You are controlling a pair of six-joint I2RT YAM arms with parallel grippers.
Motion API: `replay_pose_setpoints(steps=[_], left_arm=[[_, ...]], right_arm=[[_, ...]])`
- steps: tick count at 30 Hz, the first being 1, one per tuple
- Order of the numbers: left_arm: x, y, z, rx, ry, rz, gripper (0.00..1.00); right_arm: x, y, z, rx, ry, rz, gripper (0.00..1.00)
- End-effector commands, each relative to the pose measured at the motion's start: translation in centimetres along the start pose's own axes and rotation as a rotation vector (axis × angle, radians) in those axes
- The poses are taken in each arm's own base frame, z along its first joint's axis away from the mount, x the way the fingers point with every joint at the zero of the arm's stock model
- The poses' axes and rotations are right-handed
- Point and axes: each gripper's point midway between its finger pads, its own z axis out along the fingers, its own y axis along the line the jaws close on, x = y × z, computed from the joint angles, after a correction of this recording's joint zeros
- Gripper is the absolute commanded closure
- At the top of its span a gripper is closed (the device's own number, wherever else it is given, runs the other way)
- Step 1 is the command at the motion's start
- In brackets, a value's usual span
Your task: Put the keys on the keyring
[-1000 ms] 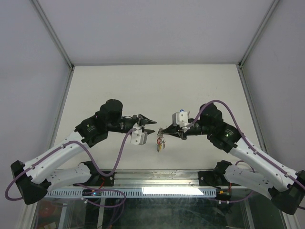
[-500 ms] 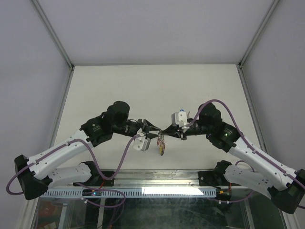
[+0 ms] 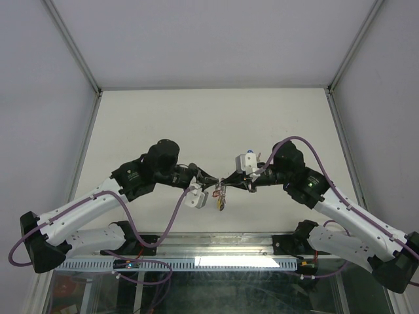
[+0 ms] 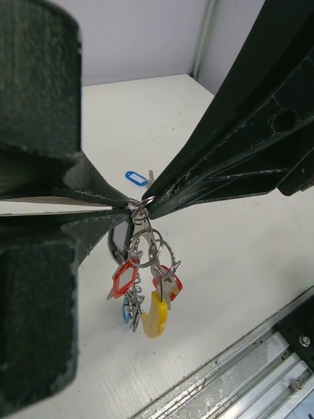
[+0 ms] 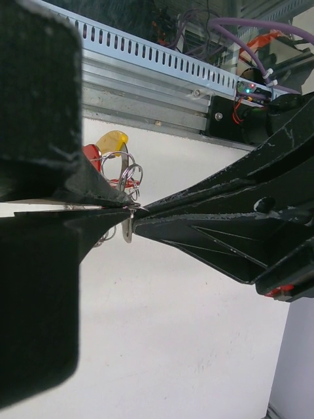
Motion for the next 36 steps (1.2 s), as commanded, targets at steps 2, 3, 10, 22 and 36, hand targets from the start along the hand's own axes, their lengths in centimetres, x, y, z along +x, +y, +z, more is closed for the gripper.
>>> replay_pose_setpoints(steps=[2, 3, 10, 22, 36], left_arm=[[-1.6, 2.2, -0.4, -0.049, -0.016, 0.048, 1.0], [-1.6, 2.2, -0.4, -0.05, -0.015, 0.048, 1.0], [-1.4, 2.5, -0.5, -0.061, 0.001, 0.027, 1.0], [-1.2, 2.7, -0.6, -0.094, 0.008, 0.016, 1.0], [-1.9, 3.9, -1.1, -0.205, -0.037, 0.007, 1.0]], right_arm=[[-3.7, -0.5, -0.5, 0.017, -0.095, -0.085, 1.0], [-3.8, -0.5, -0.5, 0.018, -0.096, -0.085, 1.0], [-4.2, -0.8, -0.9, 0.059, -0.116, -0.086, 1.0], [-6.0, -1.5, -1.6, 0.132, -0.196, -0.079, 1.0], [-7.6, -2.2, -2.2, 0.217, -0.341, -0.066, 1.0]])
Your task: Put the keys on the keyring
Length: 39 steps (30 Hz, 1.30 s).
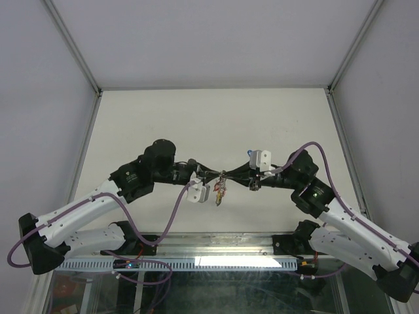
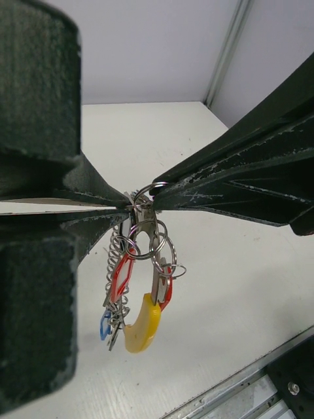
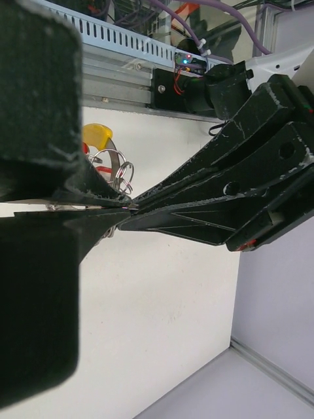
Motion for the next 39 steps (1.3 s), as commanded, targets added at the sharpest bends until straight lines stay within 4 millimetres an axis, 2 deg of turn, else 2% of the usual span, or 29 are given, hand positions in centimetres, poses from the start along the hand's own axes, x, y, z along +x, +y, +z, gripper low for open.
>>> replay_pose_setpoints(steps=[1, 16, 31, 39], left_arm=[[-2.0, 1.8, -0.7, -0.107, -0.065, 0.033, 1.0], [-2.9, 3.0, -1.4, -0.213, -0.115, 0.009, 1.0], [-3.7, 5.0, -1.6, -0.28, -0.131, -0.054, 1.0], [-3.8, 5.3, -0.9, -0.279, -0.128, -0.07, 1.0]], right_arm=[[-5.0, -0.8, -0.2, 0.048, -0.19, -0.067, 1.0], [-7.1, -3.0, -1.1, 0.218, -0.418, 0.003, 1.0], [-7.2, -5.3, -1.8, 0.356, -0.554, 0.056, 1.0], [-7.5, -5.9, -1.4, 0.378, -0.59, 0.057, 1.0]])
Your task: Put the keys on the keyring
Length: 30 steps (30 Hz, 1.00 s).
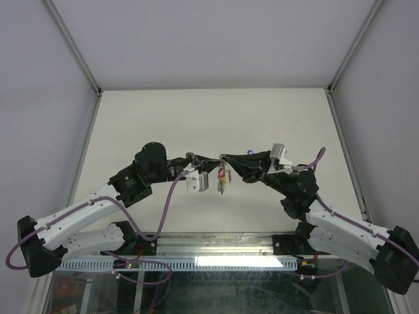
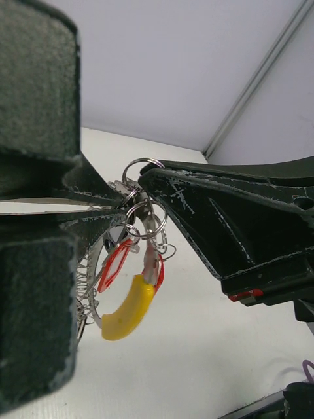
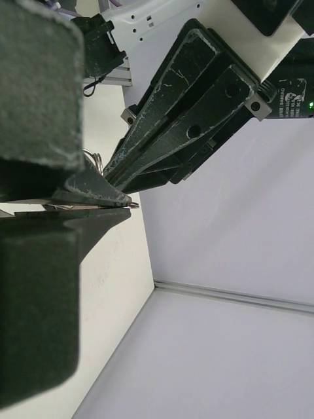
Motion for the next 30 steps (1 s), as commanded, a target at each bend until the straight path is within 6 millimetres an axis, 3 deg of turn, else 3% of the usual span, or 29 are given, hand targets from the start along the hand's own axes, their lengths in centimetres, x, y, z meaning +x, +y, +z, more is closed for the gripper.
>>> replay_pose_setpoints(steps=[1, 7, 19, 26, 30], left_arm=[[-2.2, 1.1, 0.5, -0.023, -0.05, -0.001, 1.0], [-2.2, 1.4, 0.5, -0.046, -0.034, 0.007, 1.0], [-2.1, 3.9, -1.1, -0.206, -0.008, 0.009, 1.0], [-2.5, 4.1, -1.3, -0.22, -0.027, 0.014, 0.83], [-2.6, 4.3, -1.7, -0.241, -0.025, 0.007, 0.78]], right_arm=[[-4.5, -0.7, 0.9, 0.041, -0.172, -0.047, 1.0], [-3.7, -0.3, 1.3, 0.025, -0.141, -0.048, 1.0], [-2.1, -0.4, 0.3, 0.038, -0.042, -0.087, 1.0], [-1.8, -0.5, 0.2, 0.044, -0.028, -0.085, 1.0], [-1.8, -0.9, 0.0, 0.065, -0.014, -0.095, 1.0]])
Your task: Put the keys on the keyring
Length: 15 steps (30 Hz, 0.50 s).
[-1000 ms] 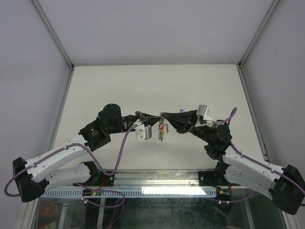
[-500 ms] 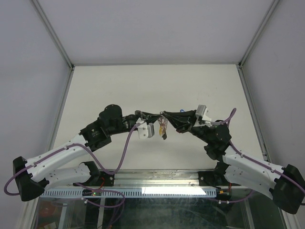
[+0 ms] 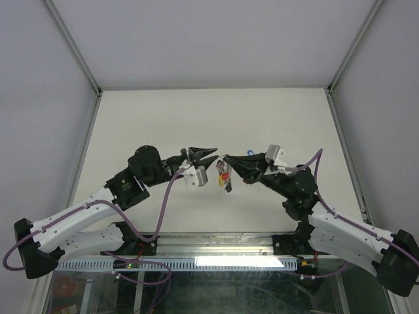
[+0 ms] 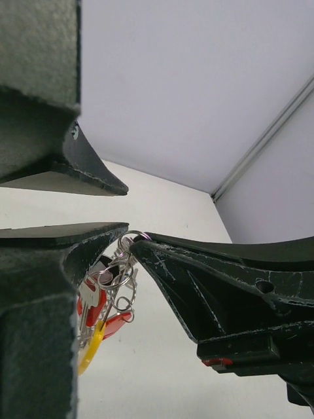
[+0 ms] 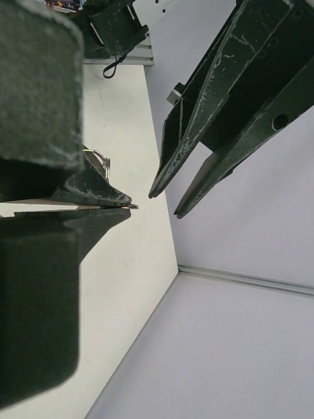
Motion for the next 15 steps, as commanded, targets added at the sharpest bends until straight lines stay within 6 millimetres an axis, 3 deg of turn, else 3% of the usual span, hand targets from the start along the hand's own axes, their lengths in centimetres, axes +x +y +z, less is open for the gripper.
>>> replay_pose_setpoints(steps=[1, 6, 10, 14, 15], left_arm=[[-1.6, 1.5, -0.7, -0.081, -0.044, -0.016, 0.77], [-1.5, 2.4, -0.9, -0.165, -0.054, -0.162, 0.63], [-1.3, 3.2, -1.2, -0.26, -0.073, -0.326, 0.52], [-1.2, 2.0, -1.0, -0.226, -0.09, -0.446, 0.49], [-1.0, 1.5, -0.9, -0.216, -0.087, -0.465, 0.49]], right_arm=[[-3.3, -0.6, 0.2, 0.036, -0.081, -0.053, 1.0], [-1.9, -2.1, -0.2, 0.115, 0.027, -0.074, 1.0], [-0.5, -2.0, -0.8, 0.116, 0.143, -0.047, 1.0], [0.3, -1.9, -1.4, 0.116, 0.206, -0.032, 1.0], [0.3, -3.6, -1.9, 0.207, 0.222, -0.068, 1.0]])
